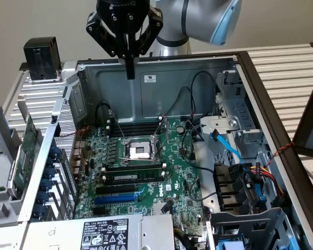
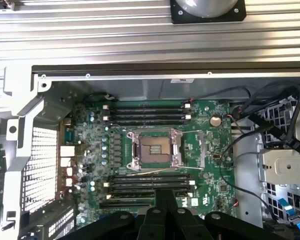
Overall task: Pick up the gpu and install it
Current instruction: 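Reach for the gpu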
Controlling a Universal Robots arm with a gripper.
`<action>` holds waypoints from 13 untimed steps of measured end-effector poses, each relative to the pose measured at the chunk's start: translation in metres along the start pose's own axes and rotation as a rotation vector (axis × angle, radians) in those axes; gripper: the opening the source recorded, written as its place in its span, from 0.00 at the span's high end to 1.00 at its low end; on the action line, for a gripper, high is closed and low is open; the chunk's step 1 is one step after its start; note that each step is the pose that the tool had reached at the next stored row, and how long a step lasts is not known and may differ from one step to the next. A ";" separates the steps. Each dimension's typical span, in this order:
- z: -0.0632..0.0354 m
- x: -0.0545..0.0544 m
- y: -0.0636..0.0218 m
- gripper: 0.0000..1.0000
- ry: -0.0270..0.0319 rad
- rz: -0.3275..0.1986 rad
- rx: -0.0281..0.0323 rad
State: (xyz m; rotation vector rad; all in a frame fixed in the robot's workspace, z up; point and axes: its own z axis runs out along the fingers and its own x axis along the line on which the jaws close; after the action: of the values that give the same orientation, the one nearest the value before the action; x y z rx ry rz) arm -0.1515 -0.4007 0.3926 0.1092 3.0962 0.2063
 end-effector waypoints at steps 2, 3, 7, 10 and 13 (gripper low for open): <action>-0.0004 0.009 -0.0006 0.89 -0.0013 0.000 0.0000; -0.0006 0.014 -0.0009 0.89 -0.0013 0.000 0.0000; -0.0013 0.031 -0.0021 0.89 -0.0001 0.000 0.0000; -0.0017 0.043 -0.0029 0.89 0.0208 0.003 0.0015; -0.0018 0.055 -0.0038 0.89 0.0389 0.005 0.0029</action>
State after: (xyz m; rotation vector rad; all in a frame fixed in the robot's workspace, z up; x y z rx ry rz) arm -0.2071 -0.4007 0.3921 0.1147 3.1354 0.2066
